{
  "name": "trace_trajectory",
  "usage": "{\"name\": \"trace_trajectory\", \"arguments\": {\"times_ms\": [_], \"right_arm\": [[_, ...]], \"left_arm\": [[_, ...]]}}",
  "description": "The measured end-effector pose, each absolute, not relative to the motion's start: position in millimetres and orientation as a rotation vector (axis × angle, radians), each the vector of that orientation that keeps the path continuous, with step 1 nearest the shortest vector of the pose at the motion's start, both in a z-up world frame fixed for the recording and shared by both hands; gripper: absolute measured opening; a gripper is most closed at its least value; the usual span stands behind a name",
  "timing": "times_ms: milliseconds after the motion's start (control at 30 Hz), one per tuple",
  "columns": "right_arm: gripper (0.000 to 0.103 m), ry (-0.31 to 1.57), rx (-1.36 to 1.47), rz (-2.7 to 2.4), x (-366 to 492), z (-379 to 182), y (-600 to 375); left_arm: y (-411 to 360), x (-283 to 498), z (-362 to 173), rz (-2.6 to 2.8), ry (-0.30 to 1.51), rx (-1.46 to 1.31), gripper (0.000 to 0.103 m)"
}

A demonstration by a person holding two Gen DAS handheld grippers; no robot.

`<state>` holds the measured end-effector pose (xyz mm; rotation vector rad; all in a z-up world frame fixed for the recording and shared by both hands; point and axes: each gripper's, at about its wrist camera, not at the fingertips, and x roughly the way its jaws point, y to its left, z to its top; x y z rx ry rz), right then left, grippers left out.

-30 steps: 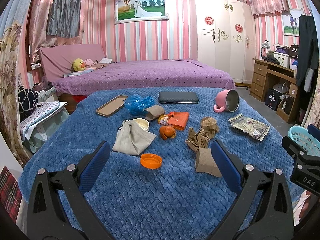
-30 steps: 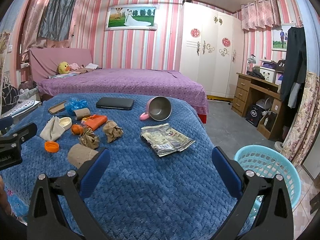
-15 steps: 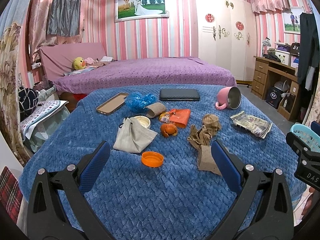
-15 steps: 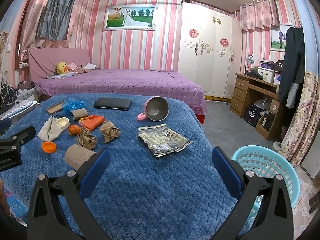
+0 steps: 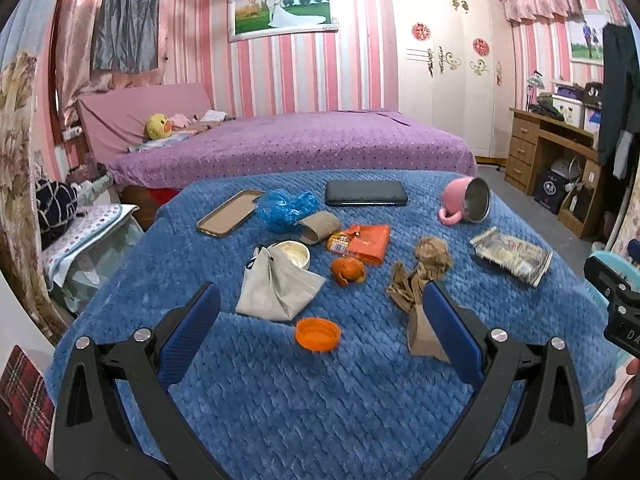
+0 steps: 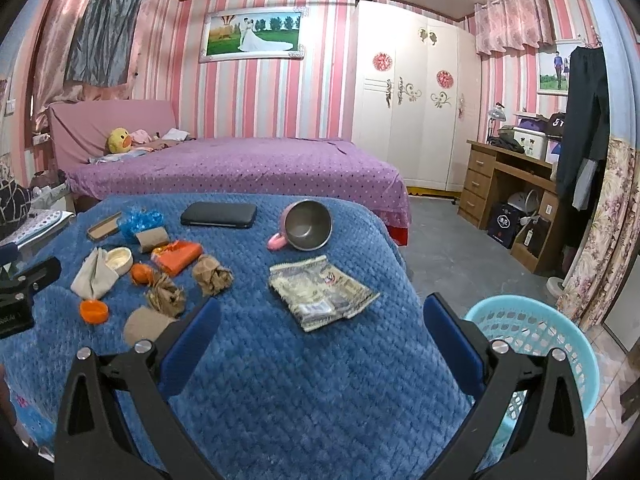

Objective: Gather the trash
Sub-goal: 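Grasp the orange bottle cap with the left tool while the right tool grasps the brown paper cup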

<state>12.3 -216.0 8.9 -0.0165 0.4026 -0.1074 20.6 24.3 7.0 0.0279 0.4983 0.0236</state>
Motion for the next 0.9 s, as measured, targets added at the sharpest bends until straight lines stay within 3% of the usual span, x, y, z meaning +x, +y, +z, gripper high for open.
{"name": "trace_trajectory", "arguments": {"times_ms": [267, 567, 833, 900], "right_arm": [[0.099, 0.408, -0.012, -0.125, 45.0, 25.9, -218.6], [0.099, 0.549, 0.004, -0.085, 78.8, -17.9, -221.9], [0.099, 0.613, 0.025, -0.110, 83.3, -40.3, -235.8], [0.099, 0.611, 0.015, -0.126, 83.0, -41.2, -237.2]], "left_arm": [[45.9, 52.6, 17.0, 0.046, 0.513, 0.056, 0.098], [62.3, 77.3, -48.4, 0.028, 0.699, 0.005, 0.098], [42.6, 89.6, -67.6, -0.011, 0.719, 0.062, 0.097], [38.7, 94.1, -70.6, -0.040, 0.738, 0.050, 0.090]]}}
